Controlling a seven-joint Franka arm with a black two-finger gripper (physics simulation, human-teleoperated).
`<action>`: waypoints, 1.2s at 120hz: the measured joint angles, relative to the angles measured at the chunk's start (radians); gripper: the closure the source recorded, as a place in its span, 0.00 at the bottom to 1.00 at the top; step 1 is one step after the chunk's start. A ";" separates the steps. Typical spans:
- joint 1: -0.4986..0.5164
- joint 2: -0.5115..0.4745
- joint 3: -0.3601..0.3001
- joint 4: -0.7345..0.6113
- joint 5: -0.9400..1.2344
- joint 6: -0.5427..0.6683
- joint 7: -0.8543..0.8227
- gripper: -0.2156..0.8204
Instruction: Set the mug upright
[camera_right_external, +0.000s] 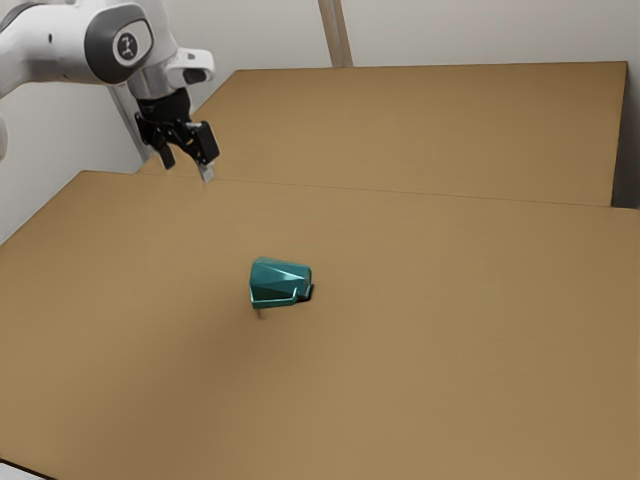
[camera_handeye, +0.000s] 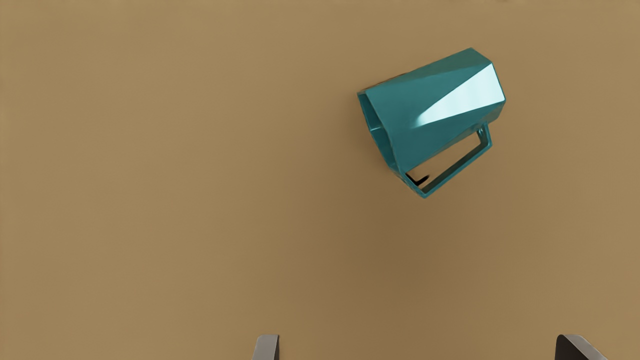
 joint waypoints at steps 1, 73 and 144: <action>0.001 0.001 0.001 0.000 0.000 0.003 0.001 0.21; 0.029 -0.257 0.197 -0.488 -0.076 0.371 0.082 0.21; 0.033 -0.228 0.274 -0.740 -0.417 0.738 0.850 0.21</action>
